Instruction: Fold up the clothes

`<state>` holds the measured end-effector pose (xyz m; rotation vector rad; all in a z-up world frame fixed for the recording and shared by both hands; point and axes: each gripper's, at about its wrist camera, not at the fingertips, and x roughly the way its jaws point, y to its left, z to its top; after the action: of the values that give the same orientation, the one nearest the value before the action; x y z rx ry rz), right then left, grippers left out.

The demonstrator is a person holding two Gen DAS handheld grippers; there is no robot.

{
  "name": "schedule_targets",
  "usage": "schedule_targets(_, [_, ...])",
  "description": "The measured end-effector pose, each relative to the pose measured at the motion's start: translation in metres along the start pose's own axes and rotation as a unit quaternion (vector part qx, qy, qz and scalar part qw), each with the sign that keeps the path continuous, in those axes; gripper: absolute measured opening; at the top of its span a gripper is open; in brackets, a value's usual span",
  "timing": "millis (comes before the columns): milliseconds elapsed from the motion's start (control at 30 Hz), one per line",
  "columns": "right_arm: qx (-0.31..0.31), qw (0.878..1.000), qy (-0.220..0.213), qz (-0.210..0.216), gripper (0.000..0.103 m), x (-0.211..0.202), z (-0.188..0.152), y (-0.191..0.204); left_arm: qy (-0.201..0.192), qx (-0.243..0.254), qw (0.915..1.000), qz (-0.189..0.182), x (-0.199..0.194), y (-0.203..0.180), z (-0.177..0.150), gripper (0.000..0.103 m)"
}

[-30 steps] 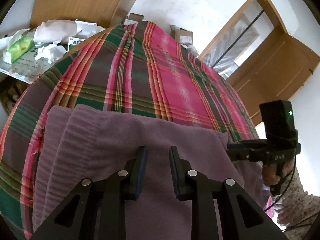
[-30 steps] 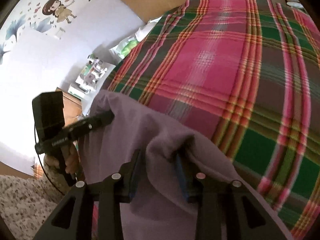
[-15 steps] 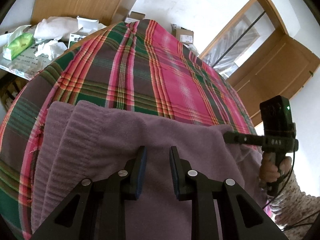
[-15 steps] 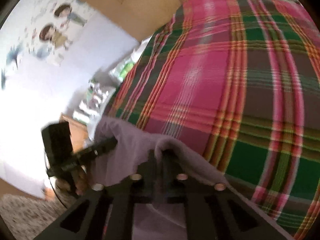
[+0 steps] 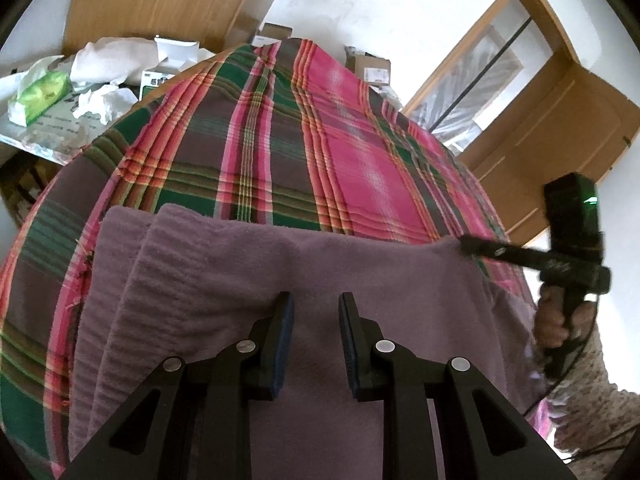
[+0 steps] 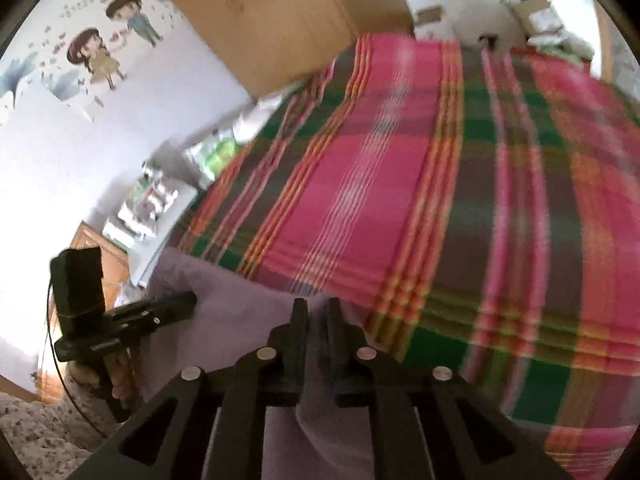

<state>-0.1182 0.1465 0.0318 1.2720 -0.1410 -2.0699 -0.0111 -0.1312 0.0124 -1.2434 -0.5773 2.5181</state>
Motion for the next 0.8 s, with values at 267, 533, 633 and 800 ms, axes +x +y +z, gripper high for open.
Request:
schedule_targets(267, [-0.051,0.993,0.014,-0.106,0.028,-0.041,-0.041,-0.026,0.002,0.058,0.9982,-0.017,0.005,-0.033,0.019,0.024])
schedule_targets(533, [-0.081,0.99,0.025,-0.111,0.007,-0.045,-0.059,-0.027,0.04,0.131,0.9899,-0.037,0.047,-0.088,0.033,0.024])
schedule_targets(633, [-0.085,0.99,0.002,-0.114,0.005,-0.055,-0.06,-0.023,0.049,0.143,0.9876,-0.041,0.057,-0.096,0.032,0.024])
schedule_targets(800, [-0.048,0.99,-0.028,-0.132,0.005,-0.073,-0.064,-0.033,0.061,0.129,0.9894,-0.03,0.073,-0.091,0.034,0.024])
